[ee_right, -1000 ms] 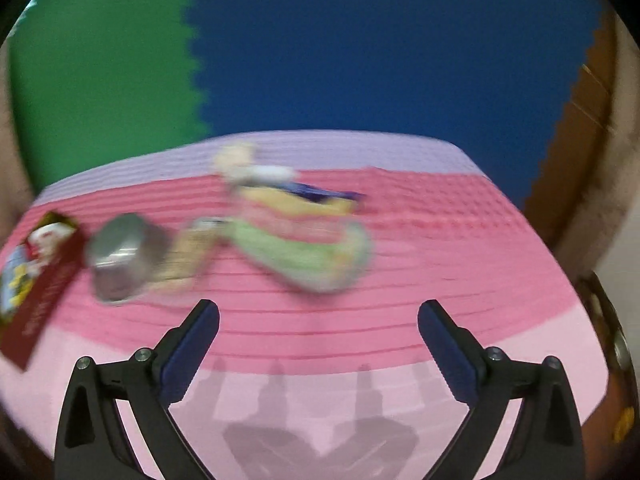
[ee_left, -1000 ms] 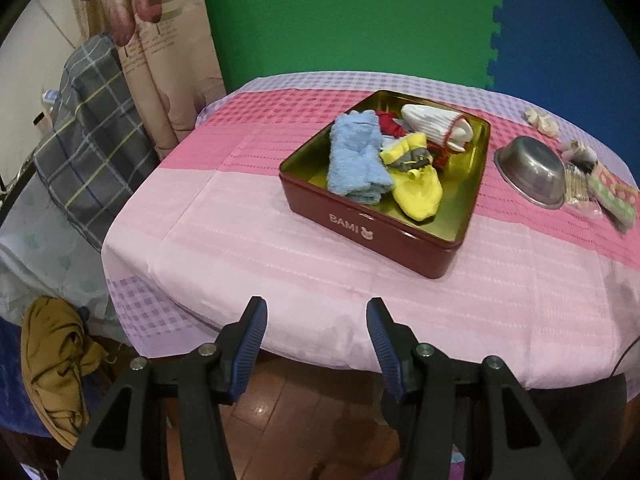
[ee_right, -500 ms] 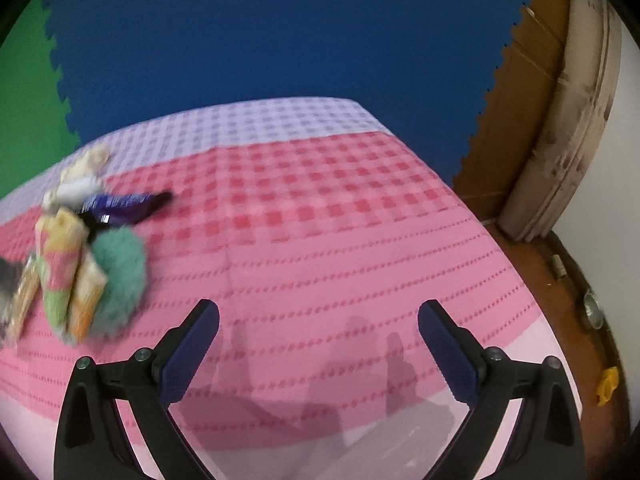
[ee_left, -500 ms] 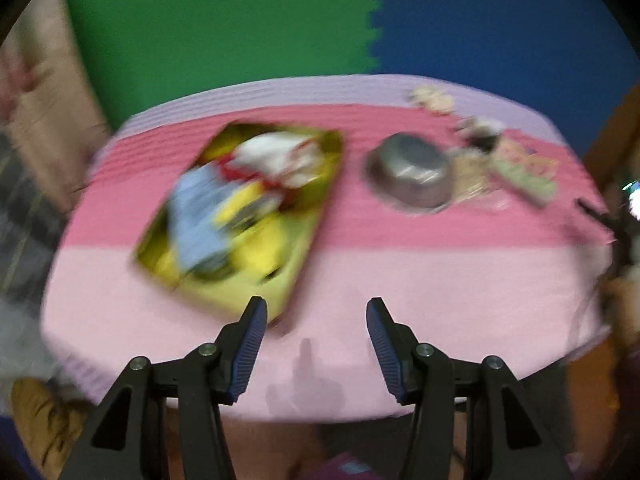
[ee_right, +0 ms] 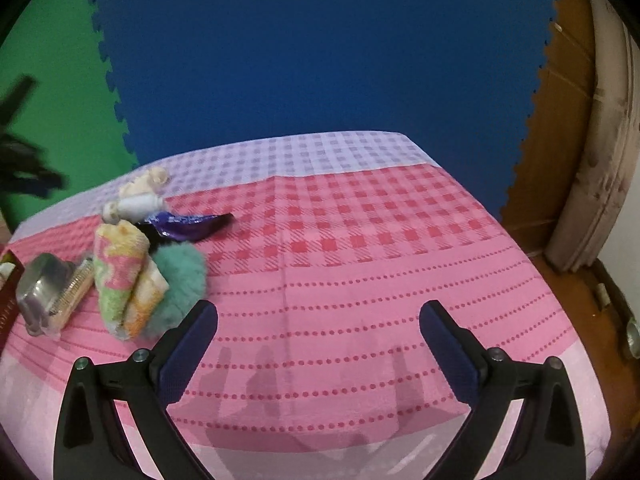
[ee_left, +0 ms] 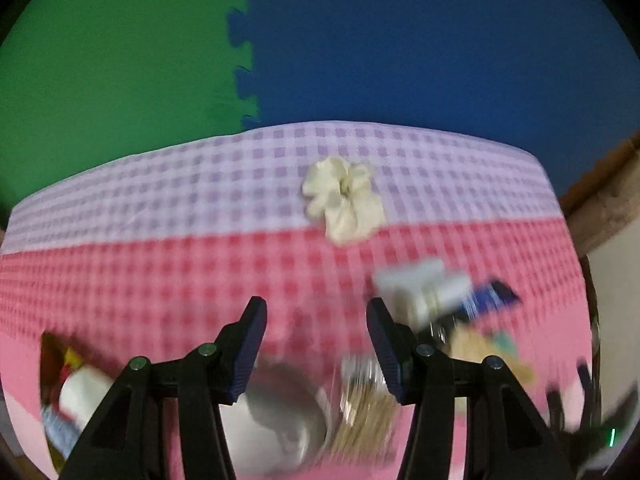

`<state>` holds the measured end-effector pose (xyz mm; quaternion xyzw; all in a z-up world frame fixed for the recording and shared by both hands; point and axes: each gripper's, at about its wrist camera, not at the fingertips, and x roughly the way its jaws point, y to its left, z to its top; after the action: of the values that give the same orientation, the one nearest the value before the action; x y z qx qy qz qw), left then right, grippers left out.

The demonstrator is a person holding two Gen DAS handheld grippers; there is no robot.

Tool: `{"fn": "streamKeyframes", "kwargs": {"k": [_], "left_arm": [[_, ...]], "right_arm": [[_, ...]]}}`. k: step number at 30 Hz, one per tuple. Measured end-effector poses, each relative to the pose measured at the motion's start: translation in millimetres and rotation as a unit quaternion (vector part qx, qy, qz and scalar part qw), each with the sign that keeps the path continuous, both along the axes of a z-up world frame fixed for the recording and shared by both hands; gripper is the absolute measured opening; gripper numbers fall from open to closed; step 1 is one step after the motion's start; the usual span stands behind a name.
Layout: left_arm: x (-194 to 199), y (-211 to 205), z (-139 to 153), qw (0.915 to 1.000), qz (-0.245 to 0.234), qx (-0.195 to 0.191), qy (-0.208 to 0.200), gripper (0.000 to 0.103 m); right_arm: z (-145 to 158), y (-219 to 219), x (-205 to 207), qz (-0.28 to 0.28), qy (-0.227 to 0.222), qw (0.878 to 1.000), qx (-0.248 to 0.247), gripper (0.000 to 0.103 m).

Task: Organize soft objects

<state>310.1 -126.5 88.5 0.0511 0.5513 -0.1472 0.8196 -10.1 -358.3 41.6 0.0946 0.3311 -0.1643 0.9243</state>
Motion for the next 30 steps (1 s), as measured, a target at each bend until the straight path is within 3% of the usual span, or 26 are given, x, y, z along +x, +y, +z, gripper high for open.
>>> {"fn": "streamKeyframes", "kwargs": {"k": [6,9,16,24,25,26,28,30], "left_arm": [[68,-34,-37,0.9992,0.03,0.024,0.01,0.053],[95,-36,-53,0.9978,0.055,0.018,0.033,0.053],[114,-41,-82,0.994,0.063,-0.039,0.08,0.053],[112,-73,-90,0.9984,0.027,0.002,0.051,0.058],[110,-78,-89,0.9986,0.027,0.011,0.045,0.046],[108,-84,-89,0.9987,0.031,0.019,0.037,0.007],[99,-84,-84,0.9983,0.038,0.022,0.037,0.004],[82,-76,-71,0.9976,0.055,-0.008,0.042,0.004]], "right_arm": [[1,-2,0,0.015,-0.013,1.0,0.009,0.101],[2,-2,-3,0.017,-0.021,1.0,0.013,0.101],[3,-1,-5,0.022,-0.029,0.999,0.011,0.101],[4,0,-5,0.02,-0.032,0.999,0.003,0.101],[5,1,-6,0.017,-0.034,0.999,0.0,0.101],[5,1,-6,0.015,-0.035,0.999,-0.001,0.101],[5,0,-6,0.011,-0.036,0.999,-0.003,0.101],[5,-3,-6,0.002,-0.037,0.999,-0.004,0.101]]}}
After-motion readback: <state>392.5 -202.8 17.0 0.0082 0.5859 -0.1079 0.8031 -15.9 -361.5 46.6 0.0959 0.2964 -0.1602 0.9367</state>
